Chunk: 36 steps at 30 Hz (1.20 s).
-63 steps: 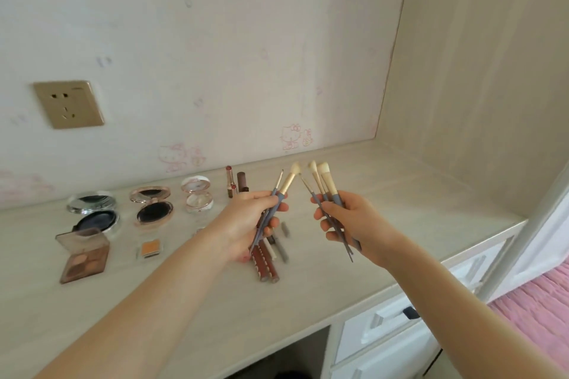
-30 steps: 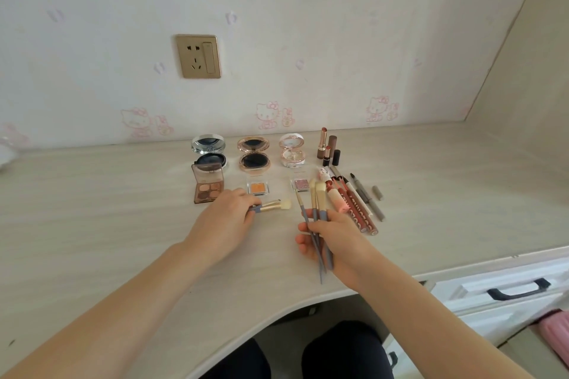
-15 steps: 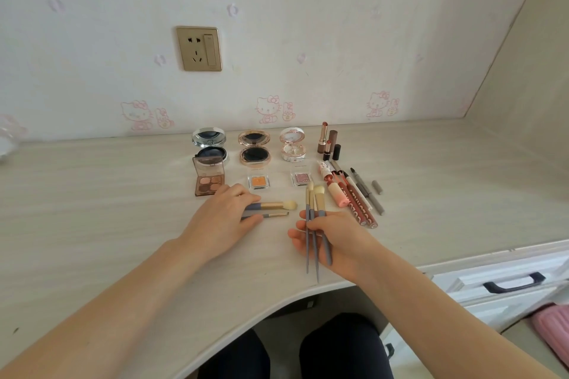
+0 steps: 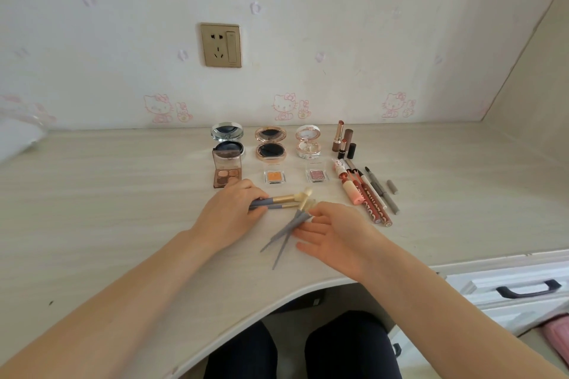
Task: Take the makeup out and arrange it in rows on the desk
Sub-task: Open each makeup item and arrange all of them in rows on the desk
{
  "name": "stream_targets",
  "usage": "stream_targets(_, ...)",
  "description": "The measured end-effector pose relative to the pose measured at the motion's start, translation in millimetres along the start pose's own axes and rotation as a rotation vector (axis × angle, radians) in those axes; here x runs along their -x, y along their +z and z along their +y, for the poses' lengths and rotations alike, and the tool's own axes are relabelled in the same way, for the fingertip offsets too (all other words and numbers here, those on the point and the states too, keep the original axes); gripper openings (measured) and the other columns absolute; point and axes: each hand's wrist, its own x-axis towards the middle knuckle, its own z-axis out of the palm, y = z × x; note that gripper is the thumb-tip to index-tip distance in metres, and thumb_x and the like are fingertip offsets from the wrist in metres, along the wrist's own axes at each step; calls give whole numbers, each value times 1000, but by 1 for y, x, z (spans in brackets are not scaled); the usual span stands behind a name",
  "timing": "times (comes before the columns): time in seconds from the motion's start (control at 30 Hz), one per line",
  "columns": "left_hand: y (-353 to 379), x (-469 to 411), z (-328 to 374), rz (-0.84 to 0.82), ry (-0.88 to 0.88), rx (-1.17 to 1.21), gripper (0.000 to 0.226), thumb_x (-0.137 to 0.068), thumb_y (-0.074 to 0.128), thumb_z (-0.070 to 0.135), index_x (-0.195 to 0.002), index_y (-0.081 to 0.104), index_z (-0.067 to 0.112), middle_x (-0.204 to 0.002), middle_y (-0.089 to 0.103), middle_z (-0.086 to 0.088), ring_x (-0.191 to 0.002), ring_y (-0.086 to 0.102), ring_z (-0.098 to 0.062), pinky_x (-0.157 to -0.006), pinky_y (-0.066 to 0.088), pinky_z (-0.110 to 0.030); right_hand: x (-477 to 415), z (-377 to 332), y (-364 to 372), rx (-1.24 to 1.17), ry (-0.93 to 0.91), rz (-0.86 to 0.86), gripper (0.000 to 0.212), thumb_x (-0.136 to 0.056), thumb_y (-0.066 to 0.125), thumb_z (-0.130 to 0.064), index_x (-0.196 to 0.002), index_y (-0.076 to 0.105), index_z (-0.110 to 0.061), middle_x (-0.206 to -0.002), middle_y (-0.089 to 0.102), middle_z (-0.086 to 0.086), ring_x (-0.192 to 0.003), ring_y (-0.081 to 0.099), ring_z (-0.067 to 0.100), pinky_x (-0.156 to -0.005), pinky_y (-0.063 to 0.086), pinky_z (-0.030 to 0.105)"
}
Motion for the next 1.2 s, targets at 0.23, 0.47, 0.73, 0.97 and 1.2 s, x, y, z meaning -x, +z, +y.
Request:
stream_targets(0.23,-2,3,-6,-1,-52,226,26,-95,54,27,-118,67,23,-105,61,7,-98,48,-12,-84,37,-24,1,-8,-10,163,-39,-30,29,-93,52,-5,-119,48,7,-117,56,27,-103,62,35,-86,53,39)
stream_targets(0.47,2,28,4,9,109,171,55,-87,48,59,-131,56,28,-130,49,15,-124,35,-1,-108,28,-23,-25,2,-27,1497,-810,129,37,-94,48,-8,-125,59,-24,-126,56,-5,-113,51,15,-89,38,11)
stream_targets(0.73,3,48,10,-35,263,136,41,-90,59,42,-128,60,27,-131,53,18,-129,31,7,-105,13,-2,-44,9,-41,1763,-1096,92,40,-86,55,4,-122,64,-11,-123,61,10,-112,51,36,-97,45,45)
stream_targets(0.97,-7,49,-3,29,309,-14,29,-90,62,13,-118,67,17,-120,64,8,-121,47,-10,-104,36,-21,-47,14,-31,1762,-1167,154,27,-89,58,-2,-113,69,-9,-119,59,11,-113,48,36,-92,47,46)
stream_targets(1.2,-16,42,-13,26,206,-55,35,-92,56,2,-123,65,15,-135,56,-2,-131,45,-20,-110,29,-23,-58,16,-18,1766,-1103,82,36,-97,47,-10,-132,55,-14,-144,43,9,-141,23,30,-110,32,44)
